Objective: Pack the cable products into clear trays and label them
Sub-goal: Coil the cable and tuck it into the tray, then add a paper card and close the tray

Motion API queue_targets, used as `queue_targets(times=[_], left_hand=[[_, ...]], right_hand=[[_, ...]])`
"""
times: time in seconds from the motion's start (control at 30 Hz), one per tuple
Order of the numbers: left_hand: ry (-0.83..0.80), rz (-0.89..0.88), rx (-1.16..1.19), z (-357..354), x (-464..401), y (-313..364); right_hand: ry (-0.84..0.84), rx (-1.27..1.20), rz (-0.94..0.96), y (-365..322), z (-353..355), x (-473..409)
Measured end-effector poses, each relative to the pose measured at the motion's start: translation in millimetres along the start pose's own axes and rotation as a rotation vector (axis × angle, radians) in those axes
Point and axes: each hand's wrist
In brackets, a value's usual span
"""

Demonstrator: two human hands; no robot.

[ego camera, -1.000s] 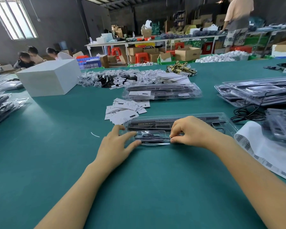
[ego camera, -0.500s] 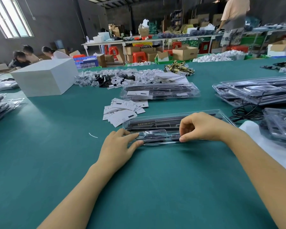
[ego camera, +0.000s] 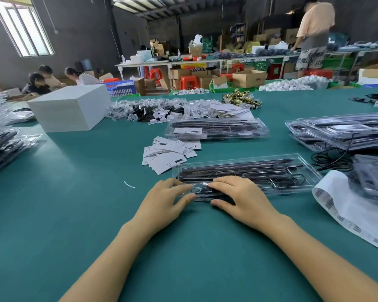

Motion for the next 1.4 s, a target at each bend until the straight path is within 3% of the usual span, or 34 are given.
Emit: queue_targets(times=[0.07,0.13,0.2,0.43,0.57,0.7,1.0,1.23,1.4], left_hand=[[0.067,0.120,0.263,10,-6,-7],[0.232,0.268,0.337,16,-17,-21],[0.261,0.362,0.176,19,-31,-37],[-0.029,0.370,-0.156,21,-67,-58],[-0.007,0.321,-0.273,18,-67,-57],[0.008,0.265,-0.490,21,-64,-53],[0.173,0.315,-0.276,24,-48,-54],[0.365,0.402,0.038,36,-34,-58],[0.544,0.494,0.071,36,-29,-50]], right_hand=[[0.026,-0.035,-0.033,1,0,0],[0.046,-0.066,-0.068,0,-1,-1],[0.052,-0.076,-0.090,-1,-2,-3],[0.079,-0.064,-0.110,-5,-2,-4],[0.059,-0.072,-0.130,-7,0,-6],[-0.044,0.081,-0.071,-6,0,-7],[-0.083,0.198,-0.075,-7,-2,-12],[-0.061,0.116,-0.146,-4,2,-19],[-0.030,0.084,-0.174,-3,5,-21]])
Point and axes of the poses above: each hand's wrist, its own x-axis away from the middle knuckle, its own z-axis out of the back of the hand, y = z × x, and after that the axes turned 6 degrees about -y, right-handed
